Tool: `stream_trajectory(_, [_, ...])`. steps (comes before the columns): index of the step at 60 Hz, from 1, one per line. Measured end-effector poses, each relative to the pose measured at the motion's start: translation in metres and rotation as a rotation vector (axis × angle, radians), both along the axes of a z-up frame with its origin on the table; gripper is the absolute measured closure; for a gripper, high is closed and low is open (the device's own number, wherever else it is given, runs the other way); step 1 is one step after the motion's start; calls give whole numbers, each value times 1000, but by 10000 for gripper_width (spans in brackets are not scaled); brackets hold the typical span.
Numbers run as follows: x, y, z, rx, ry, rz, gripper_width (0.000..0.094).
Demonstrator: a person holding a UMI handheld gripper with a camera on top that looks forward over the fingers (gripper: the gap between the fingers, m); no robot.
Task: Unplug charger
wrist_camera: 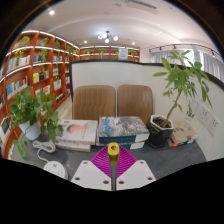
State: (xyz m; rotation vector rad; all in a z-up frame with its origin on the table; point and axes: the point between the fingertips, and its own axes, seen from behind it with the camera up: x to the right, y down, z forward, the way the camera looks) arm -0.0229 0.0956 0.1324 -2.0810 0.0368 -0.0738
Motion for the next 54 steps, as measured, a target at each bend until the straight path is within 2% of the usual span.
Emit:
stream_trajectory(9, [-2,-8,-89,-139,-12,78,898])
stream_trajectory(15, [-7,-13,-127,-207,27,94,895])
stream_trajectory(20, [-8,-13,-135,-208,58,96,889])
stream_trajectory(26, [-10,-14,-135,-229,84,100,813])
stream_trajectory(28, [-11,-16,-134,-230,96,99,759])
stream_trajectory(34, [-5,-19,-119,-217,106,73,404])
stream_trajectory(39, [1,-25,-91,-172,97,56,241])
stream_trajectory(45, [0,-37,-44,-98,104,42,144])
stream_trajectory(54, [-15,-76,45,28,128,35,122])
